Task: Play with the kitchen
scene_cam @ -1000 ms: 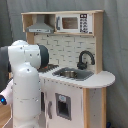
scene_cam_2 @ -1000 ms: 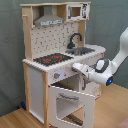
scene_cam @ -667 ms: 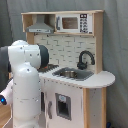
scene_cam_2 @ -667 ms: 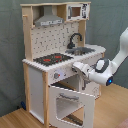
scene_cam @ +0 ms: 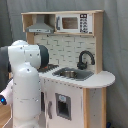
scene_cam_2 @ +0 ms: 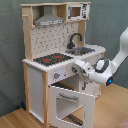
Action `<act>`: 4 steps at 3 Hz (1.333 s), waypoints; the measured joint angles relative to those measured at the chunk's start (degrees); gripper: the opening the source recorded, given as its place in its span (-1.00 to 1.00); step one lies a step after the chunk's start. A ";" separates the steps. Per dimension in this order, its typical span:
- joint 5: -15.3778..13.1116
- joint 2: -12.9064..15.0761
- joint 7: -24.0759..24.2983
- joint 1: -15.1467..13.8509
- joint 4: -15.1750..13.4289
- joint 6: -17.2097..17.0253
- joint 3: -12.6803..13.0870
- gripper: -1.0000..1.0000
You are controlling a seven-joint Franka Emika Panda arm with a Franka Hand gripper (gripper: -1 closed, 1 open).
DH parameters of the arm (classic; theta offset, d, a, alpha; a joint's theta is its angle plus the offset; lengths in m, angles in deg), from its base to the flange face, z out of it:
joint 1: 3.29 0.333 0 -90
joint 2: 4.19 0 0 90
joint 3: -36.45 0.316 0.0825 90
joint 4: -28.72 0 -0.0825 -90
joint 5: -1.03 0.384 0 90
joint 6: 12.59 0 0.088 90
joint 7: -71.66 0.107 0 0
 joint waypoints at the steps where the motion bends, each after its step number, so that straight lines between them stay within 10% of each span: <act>1: -0.03 -0.08 -0.07 0.00 -0.03 0.01 0.01 -1.00; 2: -0.05 -0.07 -0.07 0.00 -0.04 0.03 0.02 1.00; 4: 3.35 -0.21 -7.05 0.77 -1.37 -2.86 7.83 1.00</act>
